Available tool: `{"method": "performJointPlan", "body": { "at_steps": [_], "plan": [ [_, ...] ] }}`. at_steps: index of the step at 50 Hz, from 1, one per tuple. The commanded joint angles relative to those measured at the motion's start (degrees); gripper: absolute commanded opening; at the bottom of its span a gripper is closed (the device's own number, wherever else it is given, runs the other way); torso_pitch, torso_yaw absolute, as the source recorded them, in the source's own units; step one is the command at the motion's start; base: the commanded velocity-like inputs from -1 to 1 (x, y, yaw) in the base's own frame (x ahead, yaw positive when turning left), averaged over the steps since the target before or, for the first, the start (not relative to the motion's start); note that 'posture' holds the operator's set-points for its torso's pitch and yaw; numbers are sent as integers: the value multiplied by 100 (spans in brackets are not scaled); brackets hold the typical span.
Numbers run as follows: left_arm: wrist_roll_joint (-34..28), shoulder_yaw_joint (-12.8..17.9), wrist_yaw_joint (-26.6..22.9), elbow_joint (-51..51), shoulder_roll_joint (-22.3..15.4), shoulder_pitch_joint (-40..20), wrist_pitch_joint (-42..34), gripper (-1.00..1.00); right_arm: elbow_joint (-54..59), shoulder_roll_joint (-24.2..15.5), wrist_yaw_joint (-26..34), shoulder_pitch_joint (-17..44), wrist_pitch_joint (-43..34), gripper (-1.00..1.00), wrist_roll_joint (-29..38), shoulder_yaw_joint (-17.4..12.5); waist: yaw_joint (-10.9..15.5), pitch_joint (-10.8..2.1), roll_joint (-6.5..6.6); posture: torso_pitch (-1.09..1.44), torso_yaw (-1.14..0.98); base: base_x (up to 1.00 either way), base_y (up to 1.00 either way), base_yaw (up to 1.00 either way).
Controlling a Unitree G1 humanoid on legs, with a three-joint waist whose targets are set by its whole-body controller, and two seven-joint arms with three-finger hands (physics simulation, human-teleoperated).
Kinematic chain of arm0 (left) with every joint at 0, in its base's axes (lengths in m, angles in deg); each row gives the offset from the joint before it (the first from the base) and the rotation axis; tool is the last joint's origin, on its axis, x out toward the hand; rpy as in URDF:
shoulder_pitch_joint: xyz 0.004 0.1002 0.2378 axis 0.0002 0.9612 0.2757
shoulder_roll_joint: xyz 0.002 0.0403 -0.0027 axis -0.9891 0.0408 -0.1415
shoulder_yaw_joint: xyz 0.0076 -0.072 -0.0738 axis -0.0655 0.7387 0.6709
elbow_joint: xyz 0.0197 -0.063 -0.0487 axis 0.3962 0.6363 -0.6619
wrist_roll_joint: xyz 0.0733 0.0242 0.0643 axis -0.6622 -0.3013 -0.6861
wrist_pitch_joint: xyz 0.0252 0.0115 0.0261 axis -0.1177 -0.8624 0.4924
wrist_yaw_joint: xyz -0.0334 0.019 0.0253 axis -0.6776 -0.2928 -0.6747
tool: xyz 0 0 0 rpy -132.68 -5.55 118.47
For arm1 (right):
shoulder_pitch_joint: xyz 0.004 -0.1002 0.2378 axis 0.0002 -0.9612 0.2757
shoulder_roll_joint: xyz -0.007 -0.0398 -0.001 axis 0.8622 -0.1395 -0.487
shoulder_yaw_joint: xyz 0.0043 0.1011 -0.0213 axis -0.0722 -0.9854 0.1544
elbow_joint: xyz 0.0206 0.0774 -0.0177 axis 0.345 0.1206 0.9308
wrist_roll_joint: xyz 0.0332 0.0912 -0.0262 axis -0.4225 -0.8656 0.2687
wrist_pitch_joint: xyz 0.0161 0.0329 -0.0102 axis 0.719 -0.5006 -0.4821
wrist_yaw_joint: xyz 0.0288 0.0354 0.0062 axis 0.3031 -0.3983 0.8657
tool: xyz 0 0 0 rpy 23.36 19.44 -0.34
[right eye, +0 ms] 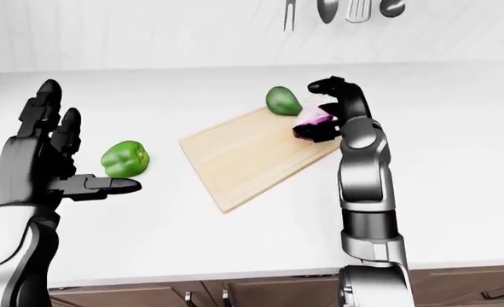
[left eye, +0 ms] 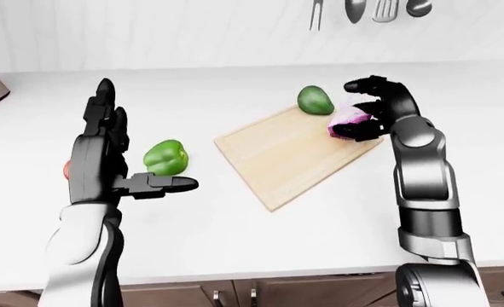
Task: Place the avocado, onion, tomato and bell pepper on the cutting board.
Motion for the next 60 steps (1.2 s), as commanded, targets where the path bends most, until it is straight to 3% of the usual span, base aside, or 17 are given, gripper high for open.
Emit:
{"method": "performJointPlan", "body": {
  "at_steps": [1, 7, 8, 9, 19, 26, 30, 36, 41, 47, 49, 54, 60],
  "plan": [
    [-21, 23, 20, -169, -41, -100, 165, 100, -192, -89, -68, 182, 151, 53, 29, -72, 0, -129, -4, 0, 0, 0, 0, 0],
    [-15, 65, 7, -203, -51, -91, 142, 100, -238, -76, -76, 86, 161, 78, 8, -72, 1, -132, -11, 0, 0, 0, 0, 0],
    [-8, 85, 4, -208, -60, -101, 129, 100, -262, -75, -68, 91, 133, 95, 0, -82, 1, -131, -11, 0, 0, 0, 0, 0],
    [-10, 91, 5, -209, -65, -96, 134, 100, -260, -85, -63, 95, 136, 100, 5, -78, 1, -133, -12, 0, 0, 0, 0, 0],
    [-15, 79, 4, -191, -38, -42, 202, 100, -626, -171, -216, 39, 29, 100, -76, -263, 12, -137, -14, 0, 0, 0, 0, 0],
    [-14, 99, -5, -186, -51, -42, 205, 100, -2718, -211, 39, -760, -1107, 100, 4, -441, 47, -115, -47, 0, 0, 0, 0, 0],
    [-20, 73, 3, -199, -39, -58, 189, 100, -3569, -406, 447, -868, -1622, 100, 208, -409, 43, -110, -61, 0, 0, 0, 0, 0],
    [-19, 85, -21, -210, -64, -73, 153, 100, -4643, -379, 989, -1066, -2242, 100, 567, -320, 27, -86, -55, 0, 0, 0, 0, 0],
    [-26, 102, -36, -213, -91, -99, 122, 100, -5427, -68, 1182, -1263, -2498, 100, 518, -305, 15, -85, -45, 0, 0, 0, 0, 0],
    [5, 201, -41, -302, -214, -211, -110, 100, -5926, 749, 499, -1927, -2092, 100, 244, -247, 5, -91, -7, 0, 0, 0, 0, 0],
    [60, 253, -54, -305, -244, -274, -220, 100, -6047, 1028, 333, -2058, -2023, 100, -200, -326, -1, -100, 10, 0, 0, 0, 0, 0],
    [36, 234, -167, -271, -436, -509, -563, 100, -6289, 976, 1, -2514, -1873, 100, -360, -110, 6, -102, 28, 0, 0, 0, 0, 0],
    [-186, 288, -737, 11, -1113, -1274, -1357, 100, -6363, 1135, -120, -2831, -1682, 100, -517, 108, -11, -100, 47, 0, 0, 0, 0, 0]
  ]
}}
